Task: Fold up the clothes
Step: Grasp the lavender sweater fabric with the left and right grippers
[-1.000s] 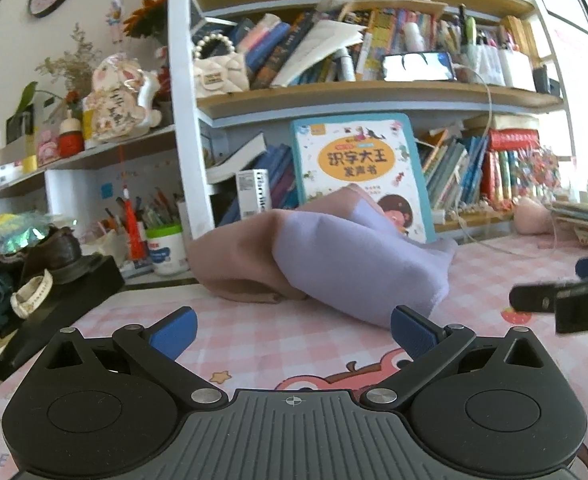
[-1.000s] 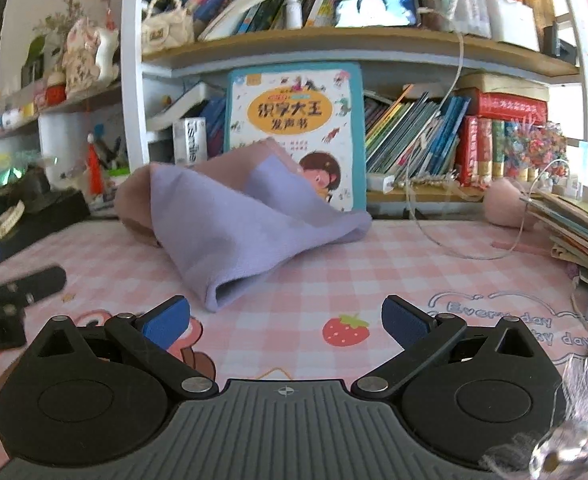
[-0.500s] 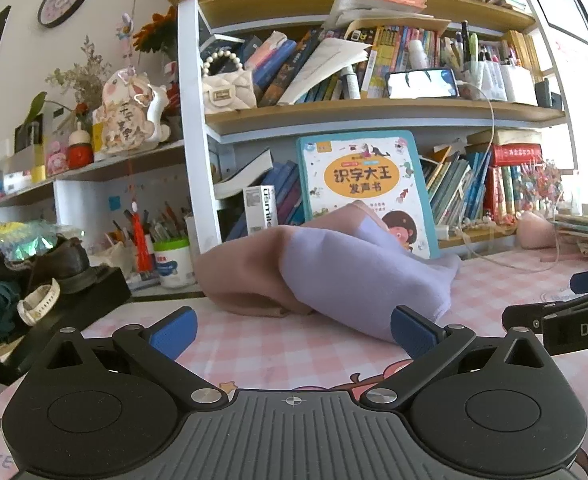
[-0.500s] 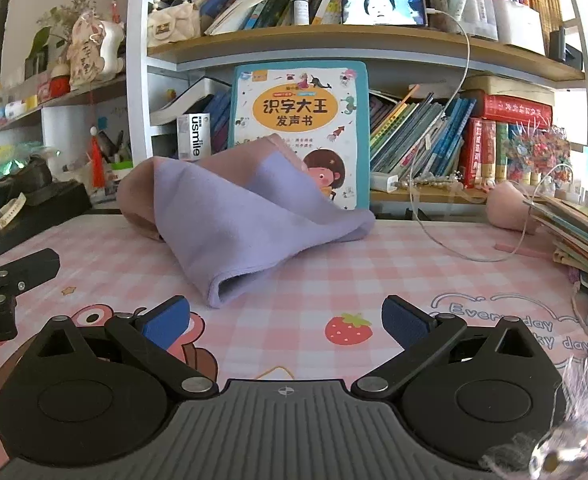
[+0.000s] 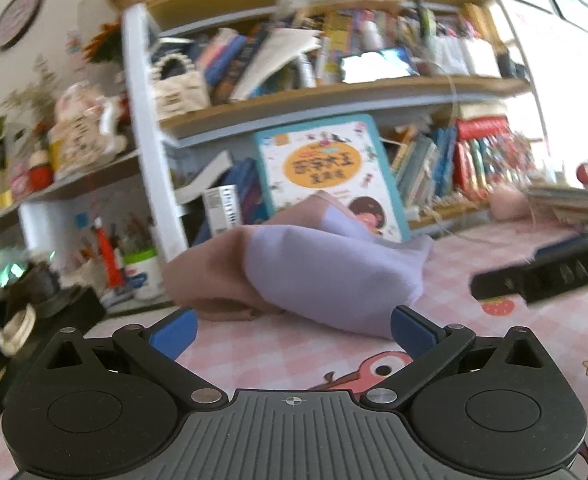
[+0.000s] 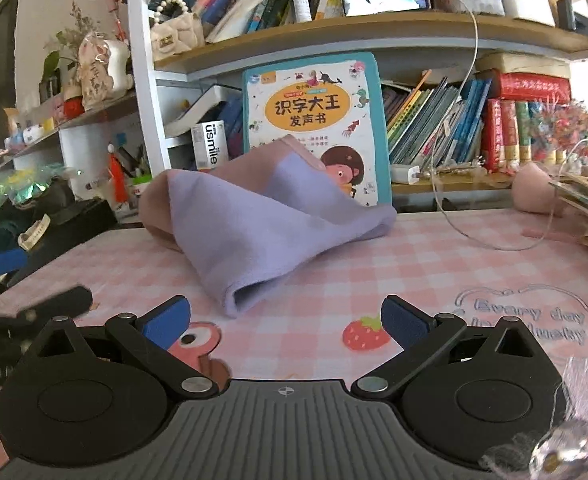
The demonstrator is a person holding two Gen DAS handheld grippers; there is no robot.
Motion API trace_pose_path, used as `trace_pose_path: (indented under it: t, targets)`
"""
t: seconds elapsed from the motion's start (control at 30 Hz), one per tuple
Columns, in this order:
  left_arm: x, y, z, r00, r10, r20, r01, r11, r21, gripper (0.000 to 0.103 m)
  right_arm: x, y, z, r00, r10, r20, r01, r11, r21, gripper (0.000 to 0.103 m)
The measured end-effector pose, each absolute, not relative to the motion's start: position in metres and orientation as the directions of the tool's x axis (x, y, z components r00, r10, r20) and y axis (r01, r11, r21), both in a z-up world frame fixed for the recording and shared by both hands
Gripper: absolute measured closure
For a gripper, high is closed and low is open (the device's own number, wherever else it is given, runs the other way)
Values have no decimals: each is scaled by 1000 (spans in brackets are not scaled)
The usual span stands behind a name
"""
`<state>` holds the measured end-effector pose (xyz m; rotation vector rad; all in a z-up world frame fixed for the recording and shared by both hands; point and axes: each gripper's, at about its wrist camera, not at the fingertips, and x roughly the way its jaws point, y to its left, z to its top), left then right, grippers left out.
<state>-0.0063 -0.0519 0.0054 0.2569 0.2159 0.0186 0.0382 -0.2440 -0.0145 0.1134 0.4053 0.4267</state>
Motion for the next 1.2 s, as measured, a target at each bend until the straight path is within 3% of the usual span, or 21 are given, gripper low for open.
trace_pose_path:
  t: [0.4,0.53,0.7,0.8,0.87,0.9,0.93,1.2]
  targets:
    - [59,-109,2,951,-12,-309,121,934,335,0,162,-262,-17,726,536,-431,-279,803,527,1]
    - [73,-132,-9,946,-9,-324,146,903,403,0,183,-268,-33,689,609,-393,-239,703,670,7]
    - [106,-149,-29,916,24,-400,184,863,472,4,189,-269,-41,670,646,-365,-233,650,723,15]
    - [121,-150,-32,912,62,-406,163,852,497,20,191,-273,-42,665,652,-363,-217,634,742,15]
    - [129,-140,-29,910,85,-406,128,873,470,67,191,-276,-42,660,664,-351,-214,614,759,15]
    - [130,-130,-23,909,68,-411,123,899,420,74,191,-277,-42,653,674,-345,-214,601,770,15]
    - [129,-121,-18,908,34,-417,130,924,359,91,192,-277,-42,645,684,-341,-213,590,779,15]
    - [91,-94,8,936,-69,-344,177,940,292,94,199,-275,-49,612,728,-309,-171,503,848,15]
